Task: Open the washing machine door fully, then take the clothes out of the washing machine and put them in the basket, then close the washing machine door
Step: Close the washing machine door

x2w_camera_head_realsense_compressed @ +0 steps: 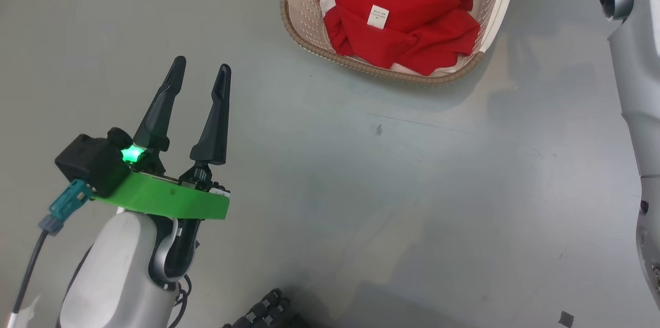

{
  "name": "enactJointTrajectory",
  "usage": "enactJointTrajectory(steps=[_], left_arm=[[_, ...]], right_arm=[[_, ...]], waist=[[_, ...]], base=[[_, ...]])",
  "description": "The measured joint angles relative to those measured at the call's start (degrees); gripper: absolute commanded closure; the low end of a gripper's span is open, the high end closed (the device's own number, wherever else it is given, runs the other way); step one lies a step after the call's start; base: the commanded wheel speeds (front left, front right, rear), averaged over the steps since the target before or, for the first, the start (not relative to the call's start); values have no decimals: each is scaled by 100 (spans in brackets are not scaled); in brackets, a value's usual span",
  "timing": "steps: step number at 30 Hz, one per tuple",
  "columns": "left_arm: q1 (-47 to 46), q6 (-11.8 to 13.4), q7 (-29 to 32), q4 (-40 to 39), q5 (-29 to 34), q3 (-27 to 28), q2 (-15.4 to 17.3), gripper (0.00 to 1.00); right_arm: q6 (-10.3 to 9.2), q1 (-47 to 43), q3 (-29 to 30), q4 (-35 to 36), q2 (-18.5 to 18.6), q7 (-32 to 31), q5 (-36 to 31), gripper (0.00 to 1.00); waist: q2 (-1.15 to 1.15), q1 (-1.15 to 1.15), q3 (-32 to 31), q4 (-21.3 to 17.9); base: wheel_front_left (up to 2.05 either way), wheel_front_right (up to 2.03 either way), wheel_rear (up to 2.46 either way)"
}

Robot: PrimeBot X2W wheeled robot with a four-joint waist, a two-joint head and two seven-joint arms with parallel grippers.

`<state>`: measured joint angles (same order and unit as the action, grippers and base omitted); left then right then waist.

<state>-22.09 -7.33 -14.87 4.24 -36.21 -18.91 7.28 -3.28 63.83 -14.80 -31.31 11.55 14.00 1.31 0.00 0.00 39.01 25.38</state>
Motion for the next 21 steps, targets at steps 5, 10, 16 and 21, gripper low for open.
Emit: enactJointTrajectory(steps=[5, 10, 16, 21], left_arm=[[1, 0, 0, 59, 26, 104, 4, 0], [2, 0, 0, 109, 107, 219, 59, 0], [86, 0, 0, 178, 234, 363, 104, 0], [324, 0, 0, 216, 315, 431, 203, 0]], right_arm=[[-41, -232, 23, -53, -35, 27, 41, 100], [-37, -793, 87, -122, -124, 45, 267, 100], [-31, -1469, 180, 30, -227, 45, 466, 100], [-34, -1968, 337, 412, -307, 49, 611, 100]], waist=[[0, 0, -156, -32], [0, 0, -415, -98], [0, 0, -810, -214], [0, 0, -1169, -361]], base=[[0, 0, 0], [0, 0, 0], [0, 0, 0], [0, 0, 0]])
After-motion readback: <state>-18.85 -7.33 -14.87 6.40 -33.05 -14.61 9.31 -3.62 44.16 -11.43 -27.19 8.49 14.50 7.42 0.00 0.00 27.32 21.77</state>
